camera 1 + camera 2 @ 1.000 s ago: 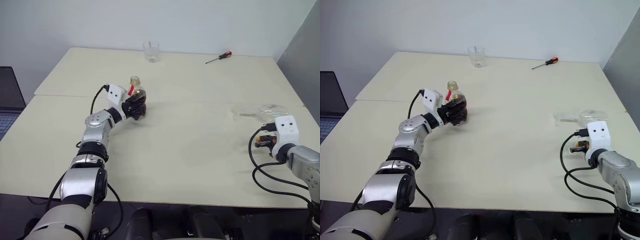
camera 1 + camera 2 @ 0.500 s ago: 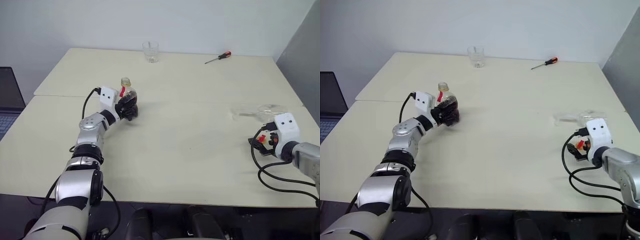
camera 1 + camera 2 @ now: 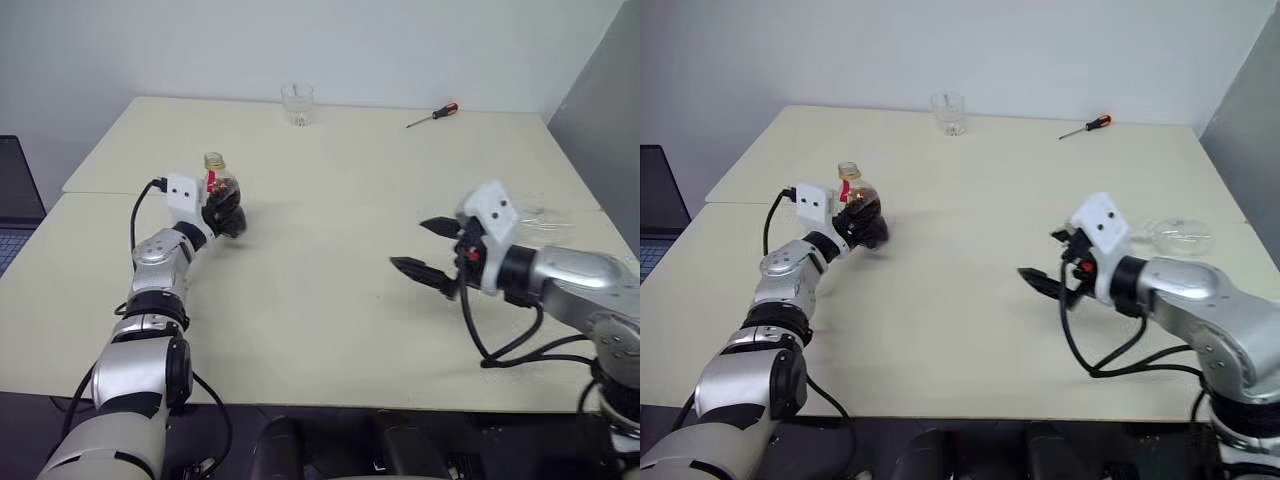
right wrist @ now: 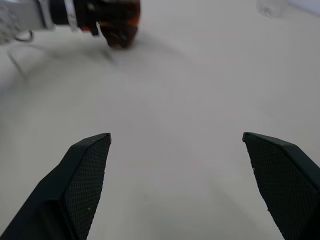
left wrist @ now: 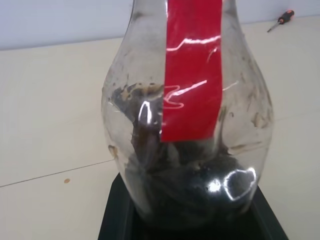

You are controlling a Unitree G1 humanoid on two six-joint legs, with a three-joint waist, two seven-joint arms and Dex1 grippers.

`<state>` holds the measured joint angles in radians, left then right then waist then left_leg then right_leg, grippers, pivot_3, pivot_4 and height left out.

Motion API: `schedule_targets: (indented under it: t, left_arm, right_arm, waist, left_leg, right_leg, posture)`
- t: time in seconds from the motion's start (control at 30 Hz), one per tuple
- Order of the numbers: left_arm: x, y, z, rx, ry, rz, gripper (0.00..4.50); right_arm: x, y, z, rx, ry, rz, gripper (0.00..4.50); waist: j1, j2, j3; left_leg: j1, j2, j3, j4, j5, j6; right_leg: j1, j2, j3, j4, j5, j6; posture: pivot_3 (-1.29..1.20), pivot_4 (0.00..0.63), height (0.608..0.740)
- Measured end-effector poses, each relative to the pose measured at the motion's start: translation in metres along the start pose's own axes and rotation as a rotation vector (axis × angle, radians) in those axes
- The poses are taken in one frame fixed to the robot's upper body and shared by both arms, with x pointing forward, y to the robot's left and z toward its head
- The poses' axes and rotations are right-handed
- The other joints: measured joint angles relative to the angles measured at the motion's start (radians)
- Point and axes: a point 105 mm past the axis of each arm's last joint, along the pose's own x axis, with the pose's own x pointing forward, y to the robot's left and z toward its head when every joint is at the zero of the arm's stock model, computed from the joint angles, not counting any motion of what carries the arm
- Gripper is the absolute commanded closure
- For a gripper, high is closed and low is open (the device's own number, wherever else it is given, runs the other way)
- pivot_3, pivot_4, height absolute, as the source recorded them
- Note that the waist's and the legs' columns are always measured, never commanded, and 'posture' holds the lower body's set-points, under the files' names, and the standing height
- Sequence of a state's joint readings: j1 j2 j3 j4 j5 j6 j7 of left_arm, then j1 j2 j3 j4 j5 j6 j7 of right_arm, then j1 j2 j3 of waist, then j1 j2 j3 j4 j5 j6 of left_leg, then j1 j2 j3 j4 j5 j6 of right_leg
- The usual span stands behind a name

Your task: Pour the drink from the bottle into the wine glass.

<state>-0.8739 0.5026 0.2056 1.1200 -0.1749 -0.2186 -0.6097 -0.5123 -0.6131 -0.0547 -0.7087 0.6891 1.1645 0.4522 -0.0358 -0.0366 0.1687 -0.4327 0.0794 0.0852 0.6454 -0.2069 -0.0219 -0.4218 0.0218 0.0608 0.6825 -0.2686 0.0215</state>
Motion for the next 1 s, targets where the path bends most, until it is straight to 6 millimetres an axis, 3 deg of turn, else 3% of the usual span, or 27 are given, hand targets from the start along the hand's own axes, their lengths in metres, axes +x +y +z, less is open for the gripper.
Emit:
schedule_targets:
  t: [0.33, 0.6, 0.83, 0.93, 1.0]
  left_arm:
    - [-0.016, 0.014, -0.026, -0.068, 0.042, 0.088, 0.15]
    - [-0.029, 0.017, -0.039, -0.076, 0.064, 0.094, 0.04]
    - [-0.077, 0.017, -0.060, -0.053, 0.062, 0.122, 0.04]
    - [-0.095, 0.011, -0.067, -0.050, 0.068, 0.136, 0.04]
    - [-0.110, -0.005, -0.071, -0.059, 0.068, 0.111, 0.04]
  right_arm:
    - [0.013, -0.010, -0.016, -0.013, 0.062, -0.040, 0.00]
    - [0.014, -0.018, -0.022, -0.001, 0.083, -0.049, 0.00]
    - [-0.008, -0.059, -0.050, 0.170, 0.156, -0.235, 0.00]
    - [-0.014, -0.065, -0.058, 0.293, 0.117, -0.282, 0.00]
    - [-0.015, -0.064, -0.068, 0.431, 0.070, -0.302, 0.00]
  waist:
    - [0.003, -0.002, -0.001]
    - [0.002, -0.001, -0.001]
    - [-0.002, -0.001, -0.003]
    - [-0.006, 0.000, -0.005]
    - [-0.007, 0.002, -0.010]
  left_leg:
    - [0.000, 0.001, 0.001, 0.000, 0.000, 0.000]
    - [0.000, 0.001, 0.001, 0.000, 0.000, 0.000]
    - [0.002, 0.001, 0.001, -0.002, 0.000, 0.000]
    - [0.004, 0.001, 0.001, -0.002, 0.000, 0.000]
    - [0.005, 0.002, 0.001, -0.003, 0.000, 0.000]
  right_leg:
    - [-0.001, 0.000, -0.001, 0.000, 0.002, -0.004]
    - [-0.001, 0.000, 0.000, 0.000, 0.002, -0.005]
    - [0.000, -0.005, 0.002, 0.001, 0.002, -0.005]
    - [0.001, -0.005, 0.004, 0.001, 0.002, -0.005]
    - [0.002, -0.006, 0.005, 0.001, 0.002, -0.004]
  posture:
    - [0.00, 0.150, 0.740]
    - [0.00, 0.150, 0.740]
    - [0.00, 0.150, 0.740]
    - [0.00, 0.150, 0.740]
    - [0.00, 0.150, 0.740]
